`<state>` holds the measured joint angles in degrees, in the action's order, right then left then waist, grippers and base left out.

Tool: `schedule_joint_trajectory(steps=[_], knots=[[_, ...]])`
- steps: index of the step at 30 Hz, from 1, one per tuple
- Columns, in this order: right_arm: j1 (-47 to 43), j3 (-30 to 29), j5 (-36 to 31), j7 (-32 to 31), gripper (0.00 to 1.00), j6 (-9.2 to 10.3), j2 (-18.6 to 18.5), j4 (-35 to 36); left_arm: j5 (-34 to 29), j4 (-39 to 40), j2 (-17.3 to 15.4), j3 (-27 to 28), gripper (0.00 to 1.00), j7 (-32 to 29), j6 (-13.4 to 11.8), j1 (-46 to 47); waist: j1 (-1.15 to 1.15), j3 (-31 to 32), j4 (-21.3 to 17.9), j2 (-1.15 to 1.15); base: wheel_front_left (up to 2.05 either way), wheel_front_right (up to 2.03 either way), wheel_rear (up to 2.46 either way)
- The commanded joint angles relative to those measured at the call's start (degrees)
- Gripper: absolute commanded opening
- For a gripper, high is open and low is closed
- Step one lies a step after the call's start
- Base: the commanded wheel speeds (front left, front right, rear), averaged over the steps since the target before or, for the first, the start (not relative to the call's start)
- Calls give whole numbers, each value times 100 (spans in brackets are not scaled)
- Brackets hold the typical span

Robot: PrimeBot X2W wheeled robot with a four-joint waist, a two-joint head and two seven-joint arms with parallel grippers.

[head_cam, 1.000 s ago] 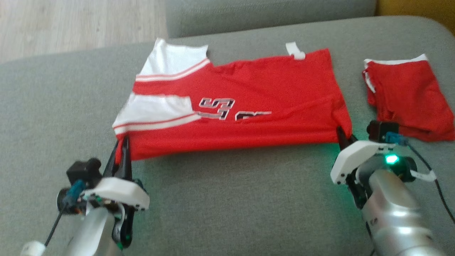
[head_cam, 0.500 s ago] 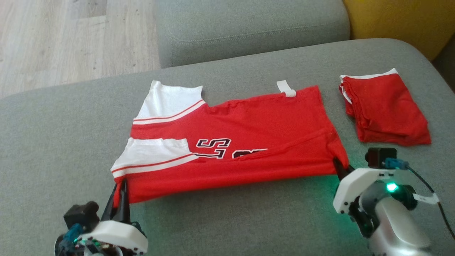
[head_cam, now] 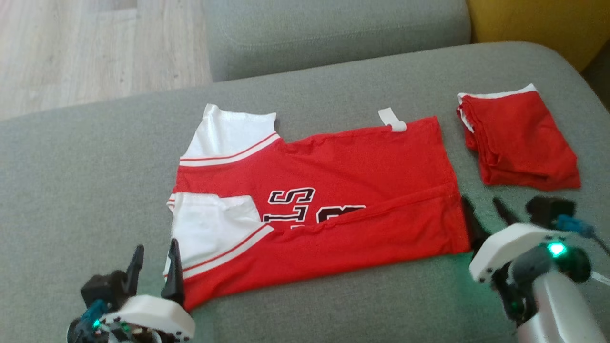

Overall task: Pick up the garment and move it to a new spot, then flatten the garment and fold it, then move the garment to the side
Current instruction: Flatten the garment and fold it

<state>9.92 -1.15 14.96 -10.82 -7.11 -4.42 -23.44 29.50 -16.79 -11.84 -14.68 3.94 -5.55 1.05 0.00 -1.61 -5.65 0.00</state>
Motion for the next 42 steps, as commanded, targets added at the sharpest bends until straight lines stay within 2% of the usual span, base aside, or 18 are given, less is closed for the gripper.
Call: schedule_joint_trajectory(steps=[1,10,14,19,23,26,32,42], knots=[[226,54,-48,174,100,-37,19,356,6,213,-101,256,100,124,-27,393,0,-72,-11,0,0,0,0],[569,-217,-116,913,100,-37,98,980,-61,602,-178,432,100,749,119,1052,0,-392,-84,0,0,0,0],[865,-216,-157,1085,100,-37,114,1061,-114,704,-306,397,100,690,278,1635,0,-653,-162,0,0,0,0],[1339,-98,-245,1139,100,-37,89,1045,-60,406,-593,198,100,-61,698,2742,0,-1156,-263,0,0,0,0],[1749,56,-271,1177,100,-37,3,937,-22,-284,-898,-41,100,-947,1028,3700,0,-1540,-406,0,0,0,0],[2043,173,-267,1221,100,-37,-49,815,-13,-855,-1088,-290,100,-1617,1170,4317,0,-1791,-547,0,0,0,0],[2525,463,-189,1347,100,-37,-73,608,13,-1835,-1338,-645,100,-2322,1275,5268,0,-2203,-848,0,0,0,0],[2841,747,-77,1581,100,-37,-77,363,-42,-2967,-1560,-1079,100,-2713,1300,5972,0,-2496,-1133,0,0,0,0]])
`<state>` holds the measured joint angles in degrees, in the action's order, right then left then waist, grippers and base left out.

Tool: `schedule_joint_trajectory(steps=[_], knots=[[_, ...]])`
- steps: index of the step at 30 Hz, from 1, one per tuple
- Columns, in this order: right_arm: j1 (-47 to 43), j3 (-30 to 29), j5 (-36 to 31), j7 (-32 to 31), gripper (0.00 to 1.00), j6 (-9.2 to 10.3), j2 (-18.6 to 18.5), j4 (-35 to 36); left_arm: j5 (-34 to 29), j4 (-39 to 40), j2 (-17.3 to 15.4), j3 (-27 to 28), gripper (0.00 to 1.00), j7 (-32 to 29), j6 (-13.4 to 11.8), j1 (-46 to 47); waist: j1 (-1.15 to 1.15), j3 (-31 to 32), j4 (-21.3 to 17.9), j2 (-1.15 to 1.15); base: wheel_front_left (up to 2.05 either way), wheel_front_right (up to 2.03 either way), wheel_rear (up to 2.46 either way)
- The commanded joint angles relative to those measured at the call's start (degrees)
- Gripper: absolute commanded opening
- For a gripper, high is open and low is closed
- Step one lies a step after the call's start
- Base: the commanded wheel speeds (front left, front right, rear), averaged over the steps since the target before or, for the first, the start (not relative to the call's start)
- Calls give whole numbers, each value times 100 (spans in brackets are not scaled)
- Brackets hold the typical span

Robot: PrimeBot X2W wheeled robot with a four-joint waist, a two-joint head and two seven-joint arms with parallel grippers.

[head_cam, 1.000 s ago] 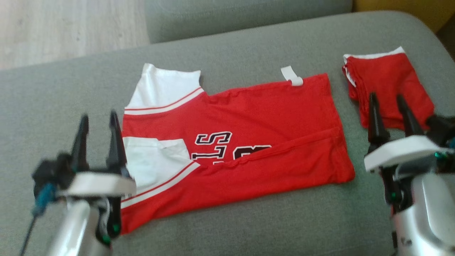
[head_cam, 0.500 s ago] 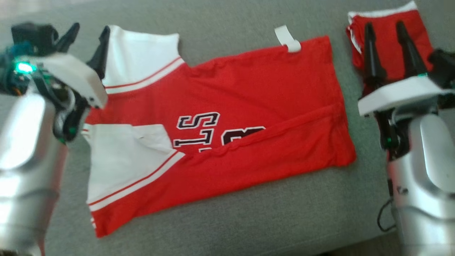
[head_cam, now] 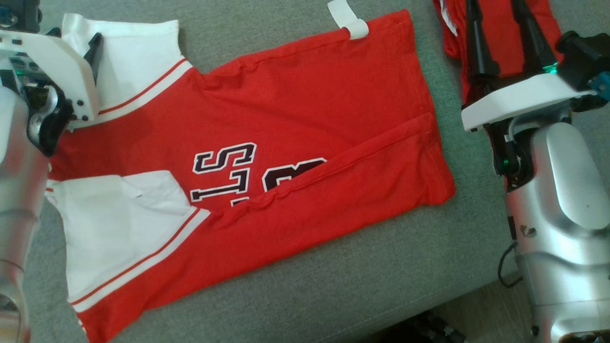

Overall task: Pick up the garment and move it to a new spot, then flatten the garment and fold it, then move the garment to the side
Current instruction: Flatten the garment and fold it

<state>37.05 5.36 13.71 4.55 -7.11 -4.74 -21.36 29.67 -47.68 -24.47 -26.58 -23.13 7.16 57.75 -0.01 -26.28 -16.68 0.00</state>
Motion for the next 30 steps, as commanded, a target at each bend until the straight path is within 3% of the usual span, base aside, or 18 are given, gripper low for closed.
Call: schedule_joint_trajectory(steps=[1,9,10,11,12,19,23,30], knots=[[137,104,54,58,100,-37,-49,142,-67,40,-300,65,100,-43,29,338,1,-40,-36,0,0,0,0],[203,115,58,100,100,-37,-97,99,125,-406,-224,-271,100,-673,32,432,1,-51,-38,0,0,0,0],[210,111,57,100,100,-37,-108,93,218,-415,-201,-315,95,-780,32,423,1,-43,-29,0,0,0,0],[215,105,51,100,100,-37,-122,85,308,-398,-186,-361,22,-849,32,415,1,-32,-16,0,0,0,0],[217,94,44,96,100,-37,-138,74,390,-364,-182,-396,0,-863,32,411,1,-18,1,0,0,0,0],[200,24,14,25,100,-37,-269,-82,619,-63,-189,-419,0,86,32,417,1,175,193,0,0,0,0],[174,67,98,-131,100,-37,-460,-329,641,262,-16,-413,0,1141,32,319,1,383,460,0,0,0,0],[124,305,180,-369,100,-37,-793,-895,674,907,161,-576,0,2021,33,-250,1,733,942,0,0,0,0]])
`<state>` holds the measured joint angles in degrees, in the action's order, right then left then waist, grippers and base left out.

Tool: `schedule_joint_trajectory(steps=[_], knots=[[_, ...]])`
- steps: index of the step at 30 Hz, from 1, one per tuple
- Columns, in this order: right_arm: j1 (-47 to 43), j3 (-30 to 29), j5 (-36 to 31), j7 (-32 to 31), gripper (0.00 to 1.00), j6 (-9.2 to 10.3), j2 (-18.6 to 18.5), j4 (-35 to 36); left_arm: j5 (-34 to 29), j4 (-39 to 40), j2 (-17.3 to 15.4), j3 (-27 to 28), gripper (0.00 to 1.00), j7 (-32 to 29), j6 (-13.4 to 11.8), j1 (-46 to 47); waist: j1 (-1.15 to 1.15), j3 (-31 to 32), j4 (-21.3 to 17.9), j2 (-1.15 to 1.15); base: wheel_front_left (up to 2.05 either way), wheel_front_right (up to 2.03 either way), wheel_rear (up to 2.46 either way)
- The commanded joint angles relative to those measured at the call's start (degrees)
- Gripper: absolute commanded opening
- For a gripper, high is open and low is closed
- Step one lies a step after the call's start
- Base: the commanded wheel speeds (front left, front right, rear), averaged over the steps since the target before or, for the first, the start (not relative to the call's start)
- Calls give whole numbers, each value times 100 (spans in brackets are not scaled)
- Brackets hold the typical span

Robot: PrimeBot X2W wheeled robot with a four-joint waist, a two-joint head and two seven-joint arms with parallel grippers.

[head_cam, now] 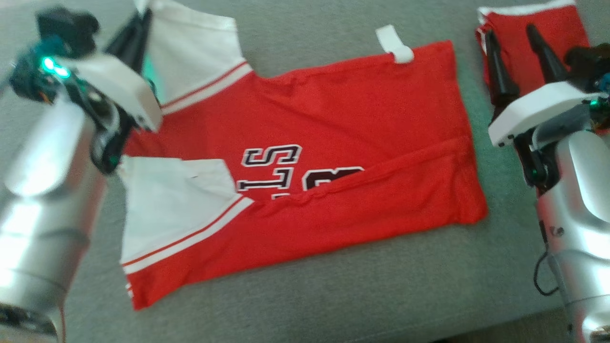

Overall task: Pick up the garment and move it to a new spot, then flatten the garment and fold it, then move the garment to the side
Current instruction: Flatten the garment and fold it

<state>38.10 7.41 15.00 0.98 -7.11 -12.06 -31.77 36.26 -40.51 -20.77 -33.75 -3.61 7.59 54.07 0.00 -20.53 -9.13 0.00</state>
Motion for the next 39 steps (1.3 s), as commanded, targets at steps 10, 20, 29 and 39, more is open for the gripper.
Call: schedule_joint_trajectory(steps=[10,20,29,39], knots=[[195,424,281,-510,100,-37,-551,-874,69,1821,-228,-96,0,130,-186,-920,0,317,797,0,0,0,0],[712,673,593,-669,100,-37,-797,-1748,87,3016,-360,-196,0,-230,-472,-1233,0,86,1100,0,0,0,0],[1140,881,643,-733,100,-37,-921,-2388,76,3214,-310,-238,0,-316,-522,-1099,0,-215,1252,0,0,0,0],[1451,1498,1088,-760,0,-37,-990,-2456,74,2859,-323,-160,0,-259,-559,-872,0,-309,1215,0,0,0,0]])
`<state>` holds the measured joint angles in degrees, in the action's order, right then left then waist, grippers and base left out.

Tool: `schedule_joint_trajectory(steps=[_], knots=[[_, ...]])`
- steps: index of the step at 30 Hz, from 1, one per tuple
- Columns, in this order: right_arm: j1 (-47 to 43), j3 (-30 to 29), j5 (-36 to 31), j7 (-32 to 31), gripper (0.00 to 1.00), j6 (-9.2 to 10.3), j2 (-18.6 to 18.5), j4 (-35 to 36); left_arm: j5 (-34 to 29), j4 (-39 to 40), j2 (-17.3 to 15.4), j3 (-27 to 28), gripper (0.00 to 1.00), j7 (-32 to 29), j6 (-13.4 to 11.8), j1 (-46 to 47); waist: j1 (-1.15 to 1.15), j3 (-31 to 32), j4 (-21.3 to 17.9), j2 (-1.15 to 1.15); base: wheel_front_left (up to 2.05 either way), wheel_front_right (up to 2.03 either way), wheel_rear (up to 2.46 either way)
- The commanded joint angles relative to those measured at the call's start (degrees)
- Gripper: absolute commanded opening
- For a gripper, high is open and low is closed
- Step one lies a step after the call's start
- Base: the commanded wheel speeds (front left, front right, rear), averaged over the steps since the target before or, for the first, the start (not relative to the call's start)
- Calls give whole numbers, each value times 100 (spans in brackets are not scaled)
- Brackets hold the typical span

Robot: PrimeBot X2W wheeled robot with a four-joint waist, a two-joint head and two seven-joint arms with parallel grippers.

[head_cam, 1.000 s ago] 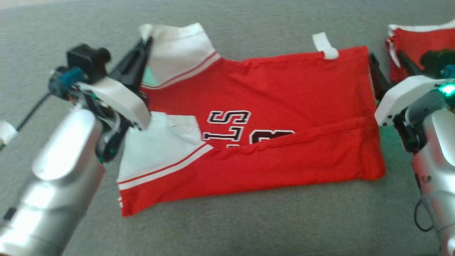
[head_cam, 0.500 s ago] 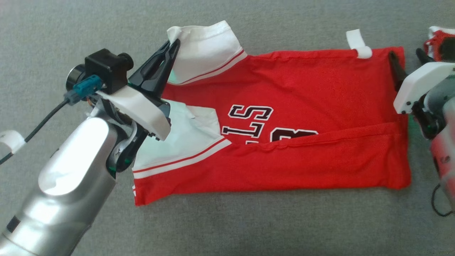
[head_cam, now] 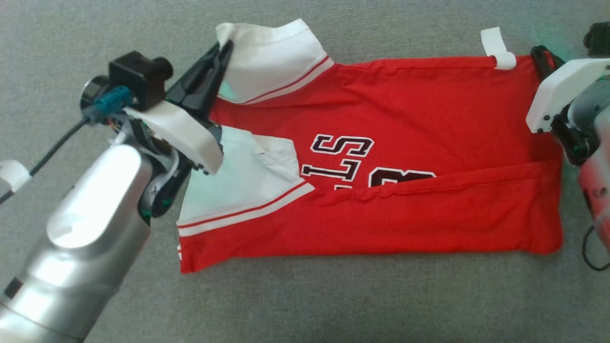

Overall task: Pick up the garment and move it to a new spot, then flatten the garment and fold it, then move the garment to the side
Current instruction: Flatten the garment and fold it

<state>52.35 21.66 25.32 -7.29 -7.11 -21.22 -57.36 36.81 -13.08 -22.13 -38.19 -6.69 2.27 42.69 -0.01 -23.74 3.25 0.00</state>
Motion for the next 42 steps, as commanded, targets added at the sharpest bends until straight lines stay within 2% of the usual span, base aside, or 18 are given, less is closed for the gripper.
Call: schedule_joint_trajectory(steps=[1,12,23,32,38,42], knots=[[66,92,112,151,0,-37,-76,131,24,54,-200,313,0,69,-32,295,1,20,-44,0,0,0,0],[717,223,831,810,0,-37,-47,487,43,-814,-345,721,0,308,10,1204,1,-60,-266,0,0,0,0],[1417,363,1018,1445,0,-37,40,342,-56,-2061,-6,789,0,1022,220,2205,1,-92,-351,0,0,0,0],[1060,739,1367,1447,0,-37,-34,278,-37,-2419,75,482,0,1254,418,1974,1,91,-291,0,0,0,0],[582,1054,1801,1237,0,-37,-187,422,349,-2161,-64,334,0,1030,492,1376,1,380,-241,0,0,0,0],[247,1272,2118,996,0,-37,-340,577,629,-1769,-296,224,0,698,507,893,1,599,-229,0,0,0,0]])
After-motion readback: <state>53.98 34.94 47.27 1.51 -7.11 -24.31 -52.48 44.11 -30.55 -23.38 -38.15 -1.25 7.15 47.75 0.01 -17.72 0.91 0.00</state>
